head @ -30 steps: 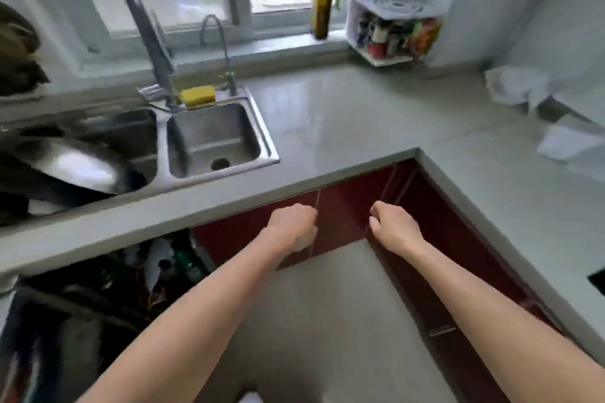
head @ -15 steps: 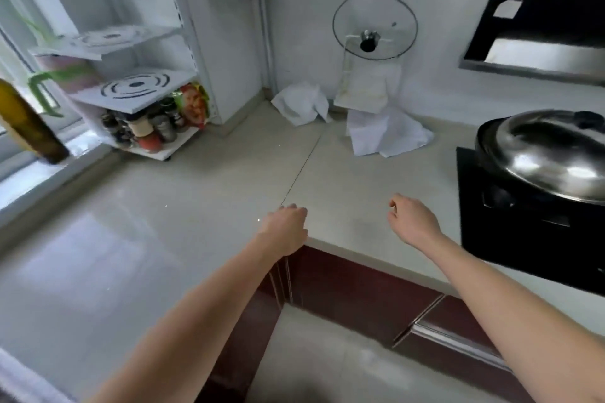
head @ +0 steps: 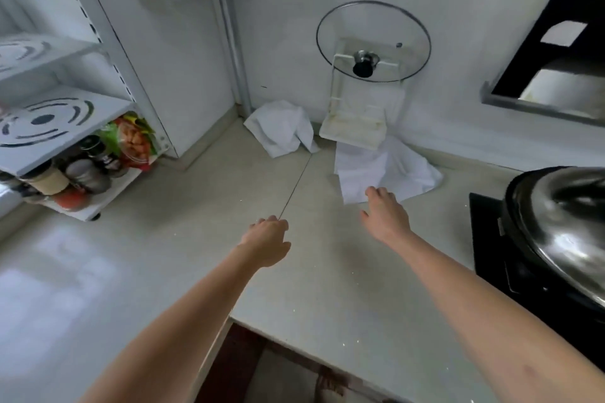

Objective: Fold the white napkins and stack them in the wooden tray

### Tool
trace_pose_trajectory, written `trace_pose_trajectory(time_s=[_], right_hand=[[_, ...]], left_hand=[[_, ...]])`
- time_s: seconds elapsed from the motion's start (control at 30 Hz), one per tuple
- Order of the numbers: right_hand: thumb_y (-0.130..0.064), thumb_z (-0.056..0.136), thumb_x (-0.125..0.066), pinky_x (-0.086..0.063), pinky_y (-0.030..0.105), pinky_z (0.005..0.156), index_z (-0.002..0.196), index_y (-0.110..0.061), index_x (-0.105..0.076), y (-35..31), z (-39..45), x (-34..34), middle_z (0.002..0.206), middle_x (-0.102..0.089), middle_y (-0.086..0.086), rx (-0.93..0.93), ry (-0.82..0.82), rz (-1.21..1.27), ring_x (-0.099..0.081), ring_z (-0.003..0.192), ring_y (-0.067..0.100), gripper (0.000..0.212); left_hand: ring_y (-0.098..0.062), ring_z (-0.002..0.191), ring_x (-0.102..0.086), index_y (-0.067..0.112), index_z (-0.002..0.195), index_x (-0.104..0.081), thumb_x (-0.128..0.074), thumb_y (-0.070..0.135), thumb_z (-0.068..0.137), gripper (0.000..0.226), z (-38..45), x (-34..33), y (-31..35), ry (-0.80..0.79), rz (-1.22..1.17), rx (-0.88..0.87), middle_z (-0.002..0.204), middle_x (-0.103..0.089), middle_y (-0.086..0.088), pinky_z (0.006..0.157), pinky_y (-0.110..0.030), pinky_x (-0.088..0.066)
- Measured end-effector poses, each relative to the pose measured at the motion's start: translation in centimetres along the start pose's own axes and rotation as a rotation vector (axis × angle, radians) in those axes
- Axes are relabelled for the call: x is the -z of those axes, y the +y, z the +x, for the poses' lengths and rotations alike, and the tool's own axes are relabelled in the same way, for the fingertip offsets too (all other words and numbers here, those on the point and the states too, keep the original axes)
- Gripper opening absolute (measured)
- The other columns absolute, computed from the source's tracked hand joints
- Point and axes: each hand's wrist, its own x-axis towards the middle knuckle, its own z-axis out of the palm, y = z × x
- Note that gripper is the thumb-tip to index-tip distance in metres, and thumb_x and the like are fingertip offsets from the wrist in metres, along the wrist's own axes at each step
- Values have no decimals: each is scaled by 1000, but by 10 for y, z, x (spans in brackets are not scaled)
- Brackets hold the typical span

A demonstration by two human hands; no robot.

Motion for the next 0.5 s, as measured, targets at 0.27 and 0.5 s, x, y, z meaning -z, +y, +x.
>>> trace_pose_trajectory(time_s=[0.27,0.5], right_hand=[[-37,95,-48,-23,39,111,136,-6,-36,-13,125,-30,134,-46,12,82,-35,-168,-40,127,28,53],[-10,93,-45,-40,32,81,102,-10,-57,-10,141,-41,104,-65,9,-66,-117,-134,-60,99,27,14]], left_hand=[[-26,124,-44,17,138,-44,-49,30,96,44,54,20,-11,22,-44,86,134,-46,-6,102,-32,-33],[-24,129,-41,16,140,-43,-51,30,95,47,71,34,-23,64,-72,39,139,-45,-5,107,-32,-32]])
